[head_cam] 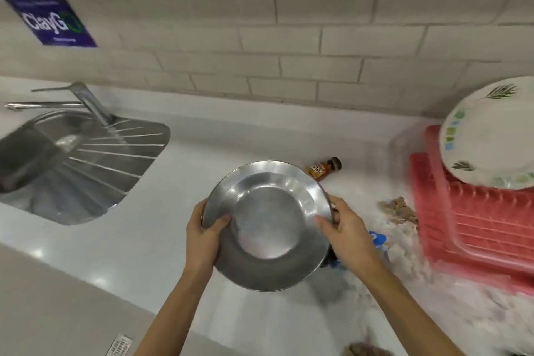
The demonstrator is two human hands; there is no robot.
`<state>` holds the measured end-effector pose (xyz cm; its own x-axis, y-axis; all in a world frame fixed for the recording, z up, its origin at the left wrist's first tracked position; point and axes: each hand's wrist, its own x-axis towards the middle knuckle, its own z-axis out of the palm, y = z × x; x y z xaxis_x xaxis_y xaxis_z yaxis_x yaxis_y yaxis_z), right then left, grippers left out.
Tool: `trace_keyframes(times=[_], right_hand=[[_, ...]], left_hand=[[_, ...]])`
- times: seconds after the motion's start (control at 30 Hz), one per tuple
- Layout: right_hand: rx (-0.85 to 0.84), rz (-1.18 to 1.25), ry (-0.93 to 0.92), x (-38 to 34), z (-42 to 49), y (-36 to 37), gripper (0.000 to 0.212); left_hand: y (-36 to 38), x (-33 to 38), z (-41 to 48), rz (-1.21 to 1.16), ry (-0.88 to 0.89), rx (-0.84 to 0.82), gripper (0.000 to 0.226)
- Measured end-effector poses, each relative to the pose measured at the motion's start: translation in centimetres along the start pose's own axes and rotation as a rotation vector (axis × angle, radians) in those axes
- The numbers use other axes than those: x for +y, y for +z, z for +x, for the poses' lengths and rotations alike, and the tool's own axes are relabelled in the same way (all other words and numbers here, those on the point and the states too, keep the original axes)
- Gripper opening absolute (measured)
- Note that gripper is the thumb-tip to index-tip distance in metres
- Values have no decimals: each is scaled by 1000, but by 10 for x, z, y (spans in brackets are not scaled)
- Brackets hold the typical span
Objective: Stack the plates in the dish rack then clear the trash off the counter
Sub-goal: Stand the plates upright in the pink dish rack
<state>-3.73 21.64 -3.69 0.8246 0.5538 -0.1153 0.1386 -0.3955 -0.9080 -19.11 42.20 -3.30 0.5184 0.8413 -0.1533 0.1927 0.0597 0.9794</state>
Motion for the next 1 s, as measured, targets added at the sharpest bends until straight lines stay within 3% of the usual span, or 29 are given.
trace_keyframes(times=[0.17, 0.3, 0.63, 0.8, 0.9, 1.0], right_hand=[[-337, -60, 1, 5, -4, 59, 46], [-463, -141, 1, 7, -11, 88, 40], [-529, -293, 63, 18, -9, 103, 41], [-532, -293, 58, 15, -6, 98, 47], [-540, -295, 37, 9, -5, 91, 43], [-523, -305, 20, 3, -3, 77, 32]], left_hand=[[-65, -46, -17, 91, -126, 198, 27], [-94, -74, -24, 239, -179, 275, 26], [-85, -92, -35, 358, -172, 318, 36], [-78, -83, -31, 454, -156, 253, 40], [-75, -78, -23, 650, -82, 226, 61], [-55, -55, -22, 684, 90, 236, 56]])
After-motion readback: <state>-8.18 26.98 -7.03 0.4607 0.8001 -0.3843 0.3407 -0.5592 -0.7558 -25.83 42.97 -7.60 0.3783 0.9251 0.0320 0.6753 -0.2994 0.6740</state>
